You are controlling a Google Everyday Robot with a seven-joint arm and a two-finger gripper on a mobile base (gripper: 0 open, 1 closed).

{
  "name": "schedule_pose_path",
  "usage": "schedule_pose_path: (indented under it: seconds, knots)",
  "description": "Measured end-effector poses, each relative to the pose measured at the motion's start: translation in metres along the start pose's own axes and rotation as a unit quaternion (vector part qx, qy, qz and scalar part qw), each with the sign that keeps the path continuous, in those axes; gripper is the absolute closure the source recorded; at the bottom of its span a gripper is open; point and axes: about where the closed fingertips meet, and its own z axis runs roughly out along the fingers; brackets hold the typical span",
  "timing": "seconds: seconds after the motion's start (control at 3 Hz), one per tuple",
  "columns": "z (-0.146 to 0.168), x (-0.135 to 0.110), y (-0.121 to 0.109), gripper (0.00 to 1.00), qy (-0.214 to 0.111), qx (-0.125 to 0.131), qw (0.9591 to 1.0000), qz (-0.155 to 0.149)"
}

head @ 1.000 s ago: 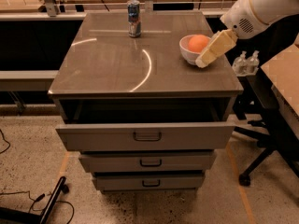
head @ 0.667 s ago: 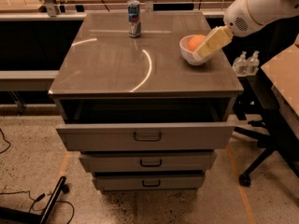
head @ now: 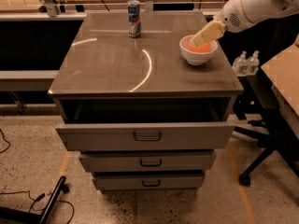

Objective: Pick orange from white bowl and place on counter

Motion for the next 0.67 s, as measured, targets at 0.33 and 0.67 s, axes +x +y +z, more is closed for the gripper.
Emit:
schedule_pose_path:
  seconds: [0.33, 0.67]
  knots:
    - [0.019, -0.002, -0.007, 0.24, -0.005, -0.005, 0.9998, 0.018]
    - [0.032, 0.004, -0.013, 0.24, -0.003, 0.0, 0.9992, 0.04]
